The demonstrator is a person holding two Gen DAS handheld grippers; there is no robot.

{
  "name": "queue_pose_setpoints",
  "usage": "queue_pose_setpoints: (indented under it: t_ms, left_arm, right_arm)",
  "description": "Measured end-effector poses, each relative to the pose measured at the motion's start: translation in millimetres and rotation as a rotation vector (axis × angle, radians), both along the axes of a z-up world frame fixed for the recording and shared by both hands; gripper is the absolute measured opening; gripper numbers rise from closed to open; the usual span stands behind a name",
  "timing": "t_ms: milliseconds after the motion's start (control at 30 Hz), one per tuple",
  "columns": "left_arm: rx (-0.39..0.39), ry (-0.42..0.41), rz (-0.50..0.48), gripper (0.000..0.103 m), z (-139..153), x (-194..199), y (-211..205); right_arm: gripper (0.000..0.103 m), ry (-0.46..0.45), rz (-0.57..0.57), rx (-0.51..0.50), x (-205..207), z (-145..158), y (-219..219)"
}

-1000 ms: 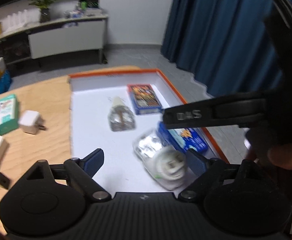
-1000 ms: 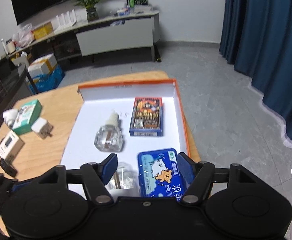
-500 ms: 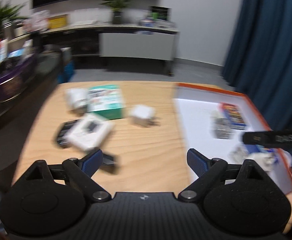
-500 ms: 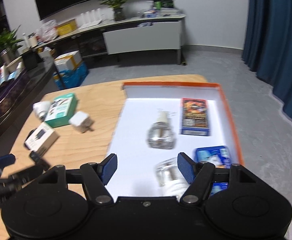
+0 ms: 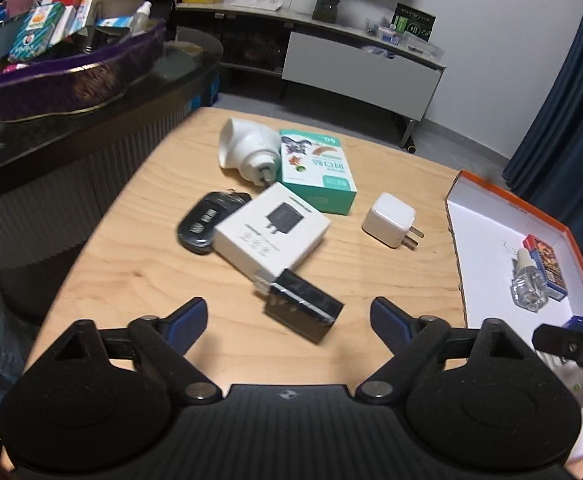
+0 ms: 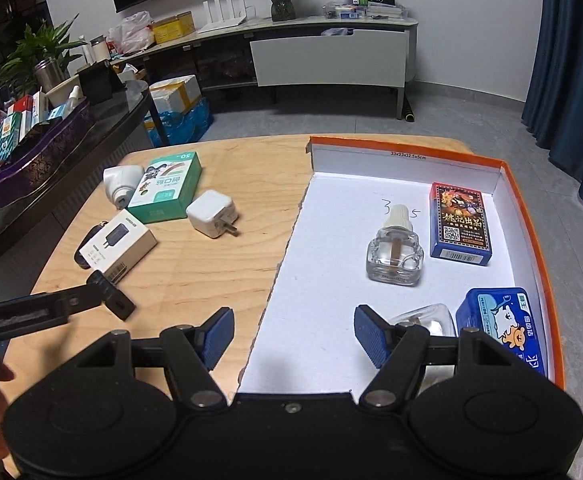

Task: Organize rigid objects
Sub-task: 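Move the left gripper to the black plug adapter while the right gripper moves to the white square charger, then grasp the black plug adapter with the left gripper while the right gripper grasps the white square charger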

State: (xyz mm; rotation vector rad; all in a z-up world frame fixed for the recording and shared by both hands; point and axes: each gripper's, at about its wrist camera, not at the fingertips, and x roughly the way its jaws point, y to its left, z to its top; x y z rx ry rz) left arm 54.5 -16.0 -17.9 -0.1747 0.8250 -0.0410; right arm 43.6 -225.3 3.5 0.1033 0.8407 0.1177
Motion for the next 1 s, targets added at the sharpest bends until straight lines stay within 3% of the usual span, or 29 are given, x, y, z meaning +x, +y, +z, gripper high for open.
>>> queue_pose_setpoints:
  t_ms: [167, 233, 267, 767, 1000]
  left_arm:
    - [-0.005, 0.034, 0.041, 0.072, -15, 18, -6]
    - [-0.011, 0.043, 0.033, 0.054, -18, 19, -3]
    - [-0.022, 0.049, 0.017, 0.052, -20, 19, 0]
    - [-0.041, 0.023, -0.084, 0.050, -8, -2, 40]
    - [-0.043, -0.016, -0.091, 0.050, 5, -8, 44]
  right_arm:
    - [0.080, 0.006, 0.003, 0.002, 5, -5, -2]
    - [0.080, 0.009, 0.004, 0.002, 7, -7, -3]
    - [0.080, 0.010, 0.004, 0.002, 8, -8, -4]
    - [0.080, 0.018, 0.103, -0.003, 33, -12, 32]
    - [0.081, 0.019, 0.288, -0.049, 76, -16, 67]
